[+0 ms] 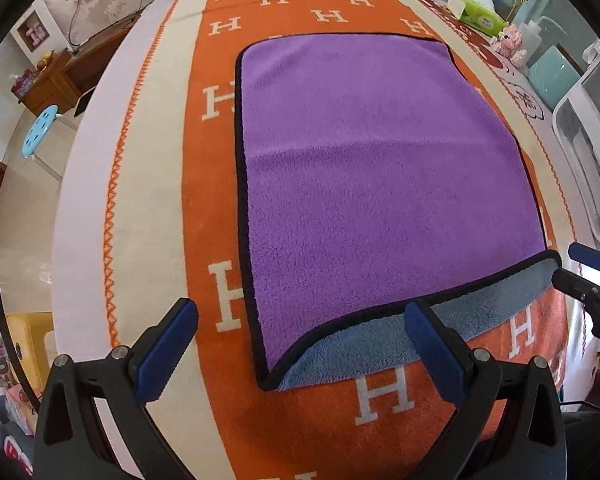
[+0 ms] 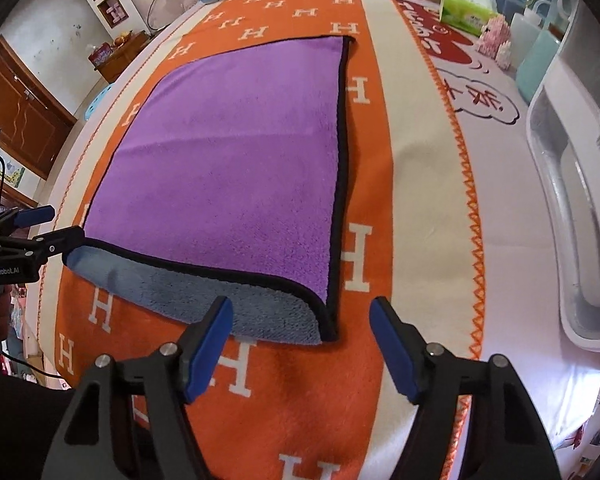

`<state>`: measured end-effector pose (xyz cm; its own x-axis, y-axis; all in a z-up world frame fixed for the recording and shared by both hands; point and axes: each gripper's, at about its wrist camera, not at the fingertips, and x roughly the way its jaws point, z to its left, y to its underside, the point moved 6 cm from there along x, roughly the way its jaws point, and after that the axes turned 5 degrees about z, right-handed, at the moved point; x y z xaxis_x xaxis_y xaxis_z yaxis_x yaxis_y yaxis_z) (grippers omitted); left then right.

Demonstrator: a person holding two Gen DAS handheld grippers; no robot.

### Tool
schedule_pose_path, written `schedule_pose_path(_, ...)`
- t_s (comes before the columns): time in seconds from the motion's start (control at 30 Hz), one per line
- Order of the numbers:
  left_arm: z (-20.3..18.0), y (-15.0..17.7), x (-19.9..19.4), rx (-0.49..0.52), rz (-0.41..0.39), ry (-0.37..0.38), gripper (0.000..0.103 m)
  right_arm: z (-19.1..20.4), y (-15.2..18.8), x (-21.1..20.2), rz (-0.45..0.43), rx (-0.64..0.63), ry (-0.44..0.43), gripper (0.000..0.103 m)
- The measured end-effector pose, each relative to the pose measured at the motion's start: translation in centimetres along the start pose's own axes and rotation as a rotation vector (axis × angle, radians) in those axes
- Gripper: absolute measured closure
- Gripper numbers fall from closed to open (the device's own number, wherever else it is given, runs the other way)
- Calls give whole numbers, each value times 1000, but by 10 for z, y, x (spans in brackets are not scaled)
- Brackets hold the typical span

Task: Fold towel

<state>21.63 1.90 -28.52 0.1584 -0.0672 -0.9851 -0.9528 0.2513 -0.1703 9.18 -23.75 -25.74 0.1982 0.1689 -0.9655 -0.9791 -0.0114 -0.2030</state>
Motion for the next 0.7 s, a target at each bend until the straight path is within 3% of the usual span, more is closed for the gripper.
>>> schedule_pose_path(0.27, -3, 3, 13, 4, 26, 66, 11, -3, 2, 10, 20, -9, -22, 45)
schedule_pose_path(0.53, -7, 11, 20, -6, 55, 113, 37, 0, 4, 15, 34, -32, -38, 60)
schedule_pose_path(0.7, -9, 17, 19, -7, 60, 123, 55, 3, 4, 14, 27, -40, -36, 61)
